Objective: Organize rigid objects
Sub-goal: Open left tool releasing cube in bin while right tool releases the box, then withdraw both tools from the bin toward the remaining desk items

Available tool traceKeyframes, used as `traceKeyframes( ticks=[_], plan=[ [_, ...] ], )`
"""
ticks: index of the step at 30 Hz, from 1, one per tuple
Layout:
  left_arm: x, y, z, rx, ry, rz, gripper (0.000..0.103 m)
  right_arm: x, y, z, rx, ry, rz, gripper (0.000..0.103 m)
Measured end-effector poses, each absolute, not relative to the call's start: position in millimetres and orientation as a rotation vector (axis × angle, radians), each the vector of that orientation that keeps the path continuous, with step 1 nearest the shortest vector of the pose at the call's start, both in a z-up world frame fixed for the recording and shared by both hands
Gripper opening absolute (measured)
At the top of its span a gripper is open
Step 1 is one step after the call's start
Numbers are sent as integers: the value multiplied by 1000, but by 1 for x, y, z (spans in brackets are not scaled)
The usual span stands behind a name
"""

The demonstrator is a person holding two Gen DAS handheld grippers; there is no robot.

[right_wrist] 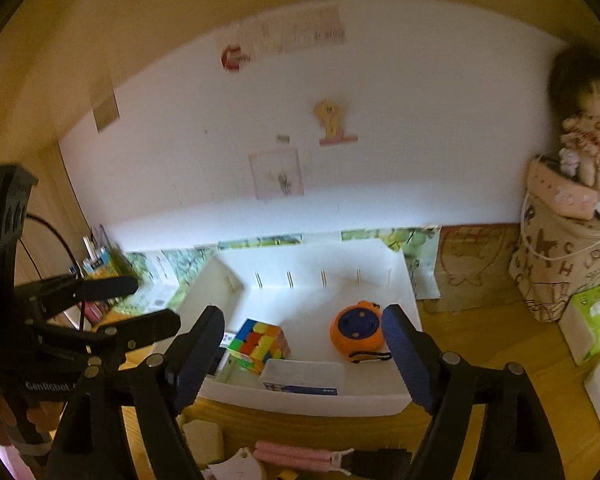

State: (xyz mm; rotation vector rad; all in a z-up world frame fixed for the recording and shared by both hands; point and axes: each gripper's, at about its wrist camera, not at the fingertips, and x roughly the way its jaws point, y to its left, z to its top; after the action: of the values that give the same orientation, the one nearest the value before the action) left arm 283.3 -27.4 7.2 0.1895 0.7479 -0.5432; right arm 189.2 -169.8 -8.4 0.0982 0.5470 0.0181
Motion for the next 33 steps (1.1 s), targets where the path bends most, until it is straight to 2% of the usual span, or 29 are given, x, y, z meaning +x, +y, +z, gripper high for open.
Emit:
traceKeyframes(
  ticks=[15,28,33],
  plan=[
    [204,21,9,135,726,-491,82,98,-155,11,150,516,-38,82],
    [178,52,-32,107,907,-434,82,56,-171,-21,352,645,-101,82],
    [176,57,-48,101,976,-429,87,51,-177,-39,429,702,-115,82]
  ],
)
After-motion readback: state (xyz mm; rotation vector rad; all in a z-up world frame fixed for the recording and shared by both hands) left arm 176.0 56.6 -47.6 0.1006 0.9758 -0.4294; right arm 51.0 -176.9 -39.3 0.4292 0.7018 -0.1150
